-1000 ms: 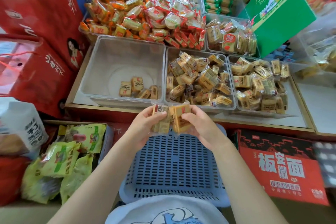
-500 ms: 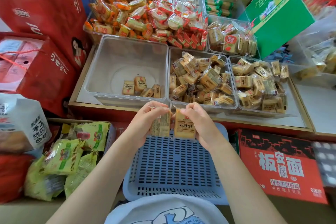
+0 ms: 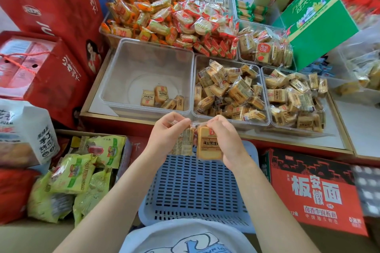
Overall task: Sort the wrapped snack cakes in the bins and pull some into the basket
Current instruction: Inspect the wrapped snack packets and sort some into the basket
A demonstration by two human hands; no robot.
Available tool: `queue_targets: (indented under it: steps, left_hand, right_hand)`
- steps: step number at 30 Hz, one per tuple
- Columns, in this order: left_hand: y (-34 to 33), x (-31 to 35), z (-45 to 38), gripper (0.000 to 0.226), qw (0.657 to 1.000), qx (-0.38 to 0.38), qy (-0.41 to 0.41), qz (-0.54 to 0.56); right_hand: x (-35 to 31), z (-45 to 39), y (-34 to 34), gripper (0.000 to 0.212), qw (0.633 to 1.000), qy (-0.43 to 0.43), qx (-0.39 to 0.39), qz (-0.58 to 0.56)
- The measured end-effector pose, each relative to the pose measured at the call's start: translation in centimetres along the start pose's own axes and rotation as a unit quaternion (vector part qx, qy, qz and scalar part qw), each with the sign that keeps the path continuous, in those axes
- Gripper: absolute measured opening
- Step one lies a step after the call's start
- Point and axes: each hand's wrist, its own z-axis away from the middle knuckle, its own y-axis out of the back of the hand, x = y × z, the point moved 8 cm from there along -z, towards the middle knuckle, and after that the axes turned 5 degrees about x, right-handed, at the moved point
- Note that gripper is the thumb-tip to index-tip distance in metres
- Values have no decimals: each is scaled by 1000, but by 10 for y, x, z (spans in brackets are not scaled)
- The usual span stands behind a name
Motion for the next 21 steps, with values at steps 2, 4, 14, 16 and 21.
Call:
queue_targets:
  steps: [2,4,14,16,21]
  left_hand:
    - [1,2,1,17,1000,14,-10,-9]
    - [2,1,1,21,1000,24,-8,-18]
    - [-10,-6,1,17,999,6,22,-22]
    - [-17,-10,2,41,999,-24,34,-32]
    - [-17,-18,2,50,998,-23,53,4]
  right_hand:
    - [2,0,1,17,1000,1,8,6]
    - [0,0,3,18,1000,15,19,8]
    - [5,-1,5,25,998,15,28,58]
    - [5,-1,10,24,997,14,50,59]
    - [-1,1,10,22,998,22,39,37]
